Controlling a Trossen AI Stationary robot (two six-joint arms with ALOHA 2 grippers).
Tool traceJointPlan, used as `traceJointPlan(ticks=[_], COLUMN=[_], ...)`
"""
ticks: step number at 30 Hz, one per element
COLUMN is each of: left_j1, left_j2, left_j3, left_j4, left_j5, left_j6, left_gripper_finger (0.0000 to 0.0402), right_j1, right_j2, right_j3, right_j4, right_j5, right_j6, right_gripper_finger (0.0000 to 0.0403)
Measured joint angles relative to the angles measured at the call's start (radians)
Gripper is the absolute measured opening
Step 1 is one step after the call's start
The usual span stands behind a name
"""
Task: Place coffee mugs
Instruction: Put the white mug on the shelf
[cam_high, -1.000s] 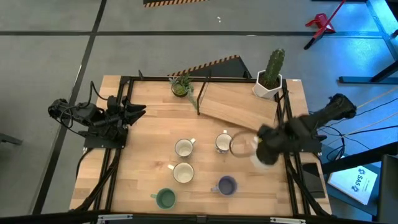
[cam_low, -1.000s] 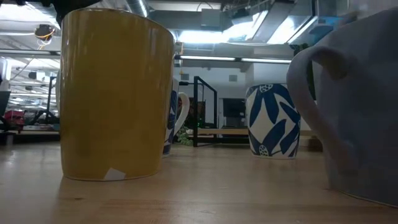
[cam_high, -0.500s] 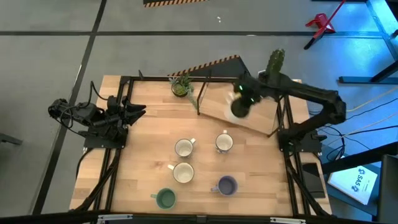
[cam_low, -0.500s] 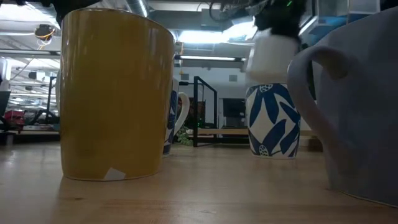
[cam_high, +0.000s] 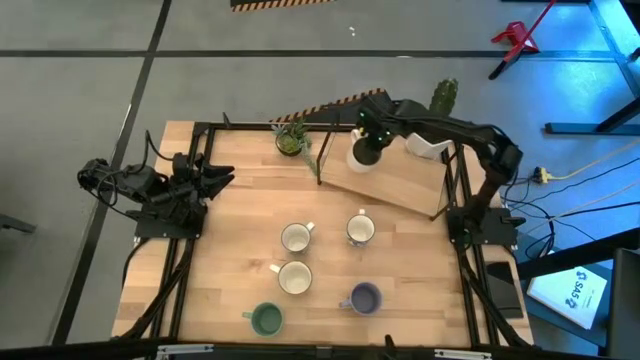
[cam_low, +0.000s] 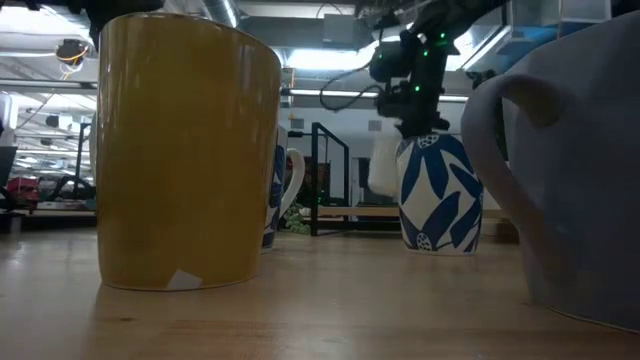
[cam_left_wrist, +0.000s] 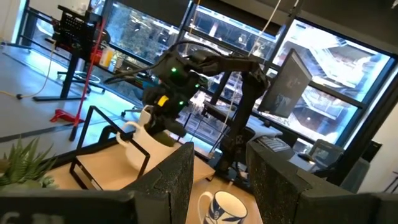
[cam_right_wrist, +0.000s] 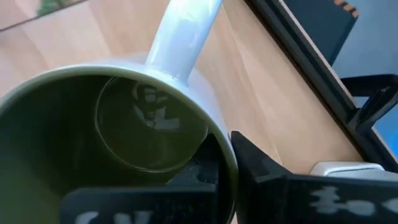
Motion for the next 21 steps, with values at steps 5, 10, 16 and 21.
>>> traceJointPlan(ticks=[5,10,16,21], left_j1=[0.000,0.000,0.000,0.000], left_j2=[0.000,0.000,0.000,0.000], left_j3=[0.000,0.000,0.000,0.000], left_j4=[-0.013,-0.028,-0.028,-0.028], left_j5=[-0.022,-0.032,-0.033,-0.046], left_j6=[0.000,0.000,-0.001,0.000], left_gripper_finger=[0.0142,0.0142,0.0142,0.0142], right_j1=[-0.006,-0.005,-0.005,-0.005], right_j2=[0.020,0.052,0.062,0.064], right_j3=[0.000,0.000,0.009,0.034], right_j4=[0.025,0.016,0.018,0.021], right_j5=[0.035,0.043,0.047,0.057], right_j6=[-0.001,0.000,-0.002,-0.027], right_gripper_finger=[0.0000,0.0000,0.0006,0.0023])
